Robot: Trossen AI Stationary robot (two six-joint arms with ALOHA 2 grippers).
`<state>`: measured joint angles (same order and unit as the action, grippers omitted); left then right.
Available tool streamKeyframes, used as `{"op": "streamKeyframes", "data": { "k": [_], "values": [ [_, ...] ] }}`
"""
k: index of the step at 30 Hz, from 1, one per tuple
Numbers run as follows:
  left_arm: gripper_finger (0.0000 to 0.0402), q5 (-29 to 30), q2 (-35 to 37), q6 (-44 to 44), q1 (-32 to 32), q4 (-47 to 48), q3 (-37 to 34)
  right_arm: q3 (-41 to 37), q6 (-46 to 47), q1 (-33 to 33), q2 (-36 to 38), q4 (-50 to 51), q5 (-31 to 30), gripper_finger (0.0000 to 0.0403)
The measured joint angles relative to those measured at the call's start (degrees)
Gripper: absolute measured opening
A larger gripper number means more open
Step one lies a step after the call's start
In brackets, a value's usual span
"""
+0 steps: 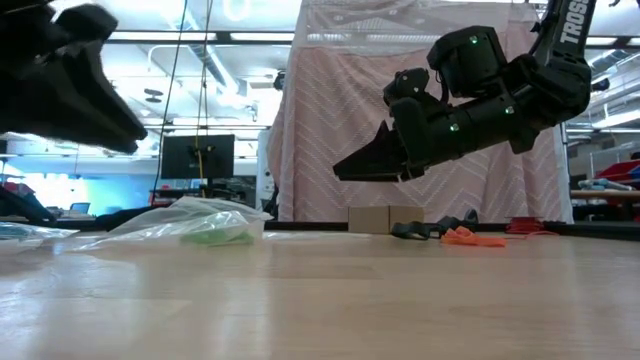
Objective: Sort rubber bands
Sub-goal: Open the transparent zip bag
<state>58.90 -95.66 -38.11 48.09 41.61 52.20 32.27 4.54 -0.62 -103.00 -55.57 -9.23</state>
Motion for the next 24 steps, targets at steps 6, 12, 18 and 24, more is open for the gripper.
{"op": "streamKeyframes", "data": {
  "k": [6, 12, 18, 24],
  "values": [
    [0.0128, -2.6, -0.4, 2.1, -2.2, -6.8, -1.9, 0.0, 0.2, -0.8, 0.0, 0.0, 0.0, 0.0192],
    [0.0133, -3.0, -0.4, 2.1, -4.9, -7.6, -1.9, 0.0, 0.4, -1.2, 0.0, 0.0, 0.0, 0.0194],
    [0.0133, -4.8, -0.9, 0.6, -7.8, -7.9, -1.9, 0.0, 0.5, -1.2, 0.0, 0.1, 0.0, 0.0193],
    [0.0133, -6.2, -3.8, 0.4, -8.0, -9.3, -1.9, 0.0, 0.5, -1.3, 0.0, 0.5, 0.0, 0.0194]
  ]
}}
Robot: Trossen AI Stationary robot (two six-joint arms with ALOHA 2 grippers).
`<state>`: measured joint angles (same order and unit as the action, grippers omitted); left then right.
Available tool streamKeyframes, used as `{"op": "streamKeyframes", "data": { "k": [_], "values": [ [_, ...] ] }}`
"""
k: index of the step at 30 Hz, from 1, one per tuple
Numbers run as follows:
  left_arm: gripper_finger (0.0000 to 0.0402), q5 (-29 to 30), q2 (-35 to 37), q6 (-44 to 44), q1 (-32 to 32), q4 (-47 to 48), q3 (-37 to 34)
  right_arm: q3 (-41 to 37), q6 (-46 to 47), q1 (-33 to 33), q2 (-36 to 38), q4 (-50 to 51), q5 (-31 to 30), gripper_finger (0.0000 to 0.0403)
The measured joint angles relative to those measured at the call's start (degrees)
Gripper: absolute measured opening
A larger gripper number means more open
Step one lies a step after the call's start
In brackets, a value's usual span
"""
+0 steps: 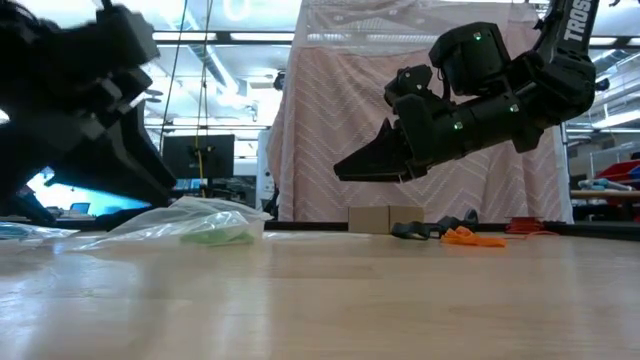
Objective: Sort rubber bands
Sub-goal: Open the transparent zip bag
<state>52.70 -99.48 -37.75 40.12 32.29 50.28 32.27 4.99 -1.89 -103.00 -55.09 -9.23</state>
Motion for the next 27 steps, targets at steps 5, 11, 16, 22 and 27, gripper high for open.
{"op": "streamKeyframes", "data": {
  "k": [5, 11, 16, 22, 27],
  "values": [
    [0.0133, 2.9, -0.7, -1.5, -0.1, 0.6, 0.0, 0.0, 0.4, -0.3, 0.0, 0.0, 0.0, 0.0192],
    [0.0133, 3.1, -0.7, -1.5, -0.8, 1.2, 0.0, 0.0, 1.1, -0.3, 0.0, 0.9, 0.3, 0.0192],
    [0.0133, 3.7, -1.9, -1.7, -1.1, 0.8, 0.0, 0.0, 1.4, -0.4, 0.0, 1.3, 0.4, 0.0192],
    [0.0133, 3.5, -3.5, -3.6, -1.8, 0.6, 0.0, 0.0, 1.4, -0.4, 0.0, 1.4, 0.4, 0.0192],
    [0.0133, 4.6, -5.0, -5.8, -3.0, 0.6, 0.0, 0.0, 1.5, -0.6, 0.0, 1.6, 0.5, 0.0192]
  ]
}}
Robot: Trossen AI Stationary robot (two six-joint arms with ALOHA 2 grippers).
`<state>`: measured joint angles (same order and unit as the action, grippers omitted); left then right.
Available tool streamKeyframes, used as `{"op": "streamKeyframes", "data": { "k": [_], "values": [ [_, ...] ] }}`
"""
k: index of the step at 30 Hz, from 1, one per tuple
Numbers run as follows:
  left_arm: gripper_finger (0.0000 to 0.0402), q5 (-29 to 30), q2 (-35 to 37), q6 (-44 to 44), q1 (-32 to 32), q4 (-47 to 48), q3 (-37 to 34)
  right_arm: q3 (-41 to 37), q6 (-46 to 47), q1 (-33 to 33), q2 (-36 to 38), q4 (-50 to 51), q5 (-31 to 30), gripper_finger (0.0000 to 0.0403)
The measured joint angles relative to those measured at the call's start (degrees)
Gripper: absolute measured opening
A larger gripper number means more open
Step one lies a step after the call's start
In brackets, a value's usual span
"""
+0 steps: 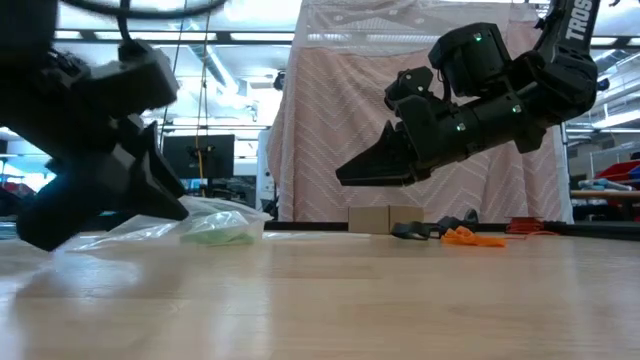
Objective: Sort rubber bands
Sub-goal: Open the transparent zip bag
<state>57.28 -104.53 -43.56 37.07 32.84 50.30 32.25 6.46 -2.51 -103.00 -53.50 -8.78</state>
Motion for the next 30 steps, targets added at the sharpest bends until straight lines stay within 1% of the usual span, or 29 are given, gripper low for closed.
{"op": "streamKeyframes", "data": {
  "k": [5, 8, 10, 13, 14, 17, 19, 22, 25, 27, 30],
  "values": [
    [0.0132, 1.0, -1.7, -0.9, -1.8, 0.3, 0.0, 0.0, 0.0, -0.5, 0.0, 0.1, 0.0, 0.0192],
    [0.0119, 1.0, -2.3, -1.4, -2.6, 0.4, 0.2, 0.0, 0.0, -0.8, 0.0, 0.1, 0.0, 0.0192],
    [0.0091, 1.6, -2.4, -1.7, -2.7, 0.6, 0.2, 0.0, 0.1, -0.9, 0.0, 0.1, 0.0, 0.0192],
    [0.0026, 2.5, -2.4, -1.5, -2.7, 0.9, 0.3, 0.0, 0.2, -0.9, 0.0, 0.1, 0.0, 0.0192],
    [0.0014, 2.9, -2.3, -1.0, -2.7, 1.0, 0.3, 0.0, 0.2, -0.9, 0.0, 0.1, 0.0, 0.0192],
    [0.0007, 4.8, -2.3, -0.4, -2.8, 1.3, 0.3, 0.0, 0.2, -0.9, 0.0, 0.1, 0.0, 0.019],
    [0.0004, 5.1, -2.1, -0.3, -2.9, 1.9, 0.4, 0.0, 0.2, -0.9, 0.0, 0.1, 0.0, 0.0189],
    [0.0003, 5.6, -1.7, 0.0, -2.8, 7.2, 3.0, 0.0, -0.2, -0.9, 0.0, 0.0, -0.1, 0.0188],
    [0.0003, 6.7, -0.2, -1.4, -2.4, 15.2, 7.4, 0.0, -3.3, -0.7, 0.0, -0.5, -0.1, 0.0189],
    [0.0002, 7.8, 0.9, -3.0, -2.2, 20.1, 10.0, 0.0, -6.3, -0.2, 0.0, -3.2, -0.1, 0.0189],
    [0.0002, 9.1, 4.7, -3.4, -1.4, 24.1, 12.8, 0.0, -10.4, 0.2, 0.0, -8.3, -0.3, 0.0189]
  ]
}}
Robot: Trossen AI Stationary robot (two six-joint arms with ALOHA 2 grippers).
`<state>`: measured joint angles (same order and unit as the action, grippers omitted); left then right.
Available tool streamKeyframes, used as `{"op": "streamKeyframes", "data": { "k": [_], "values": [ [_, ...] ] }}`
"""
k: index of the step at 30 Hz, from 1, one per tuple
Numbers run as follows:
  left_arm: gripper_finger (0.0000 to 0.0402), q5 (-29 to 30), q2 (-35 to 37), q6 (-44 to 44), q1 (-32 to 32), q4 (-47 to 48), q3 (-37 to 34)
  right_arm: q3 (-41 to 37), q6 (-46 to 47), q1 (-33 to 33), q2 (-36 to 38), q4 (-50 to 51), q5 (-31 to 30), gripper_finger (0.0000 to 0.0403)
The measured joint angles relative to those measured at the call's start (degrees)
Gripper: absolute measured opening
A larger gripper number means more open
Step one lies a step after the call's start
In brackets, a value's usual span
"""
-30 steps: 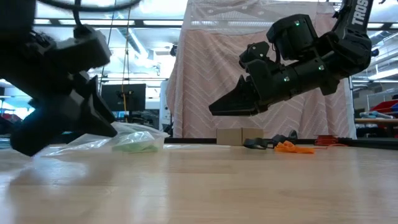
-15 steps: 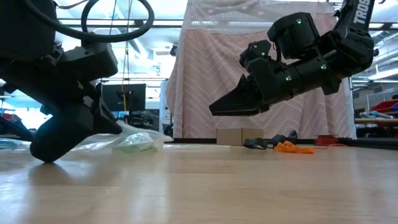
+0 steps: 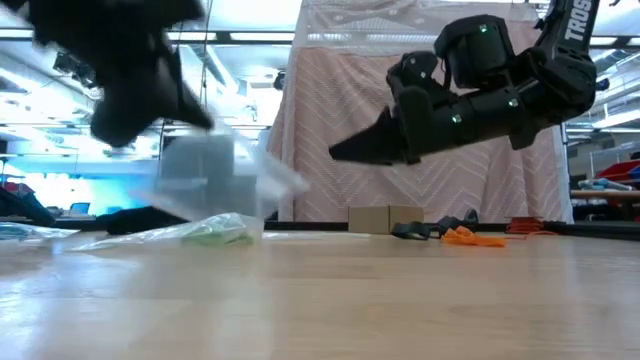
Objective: Sort rubber bands
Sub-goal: Open the transparent zip bag
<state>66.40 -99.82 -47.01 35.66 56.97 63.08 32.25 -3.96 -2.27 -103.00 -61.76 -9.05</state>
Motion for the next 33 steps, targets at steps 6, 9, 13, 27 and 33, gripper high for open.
{"op": "streamKeyframes", "data": {
  "k": [6, 9, 13, 27, 33],
  "values": [
    [0.0001, 3.6, 9.7, -0.8, 2.9, 0.4, 0.3, 0.0, -3.9, 0.1, 0.0, -7.1, 1.0, 0.0189],
    [0.0001, 7.1, 13.0, -1.3, 4.2, 0.2, 0.3, 0.0, -4.3, 0.1, 0.0, -7.8, 1.2, 0.019],
    [0.0001, 9.3, 15.9, -2.3, 6.2, 0.1, 0.3, 0.0, -4.9, 0.1, 0.0, -8.7, 1.3, 0.019],
    [0.0, 18.2, 23.6, -22.6, 17.0, -6.2, -15.7, 0.8, -9.6, -0.3, 0.0, -16.0, 1.8, 0.019],
    [0.0, 19.9, 26.7, -22.6, 19.6, -15.7, -22.2, 5.8, -9.8, -0.8, 0.0, -11.6, 3.9, 0.019]
  ]
}}
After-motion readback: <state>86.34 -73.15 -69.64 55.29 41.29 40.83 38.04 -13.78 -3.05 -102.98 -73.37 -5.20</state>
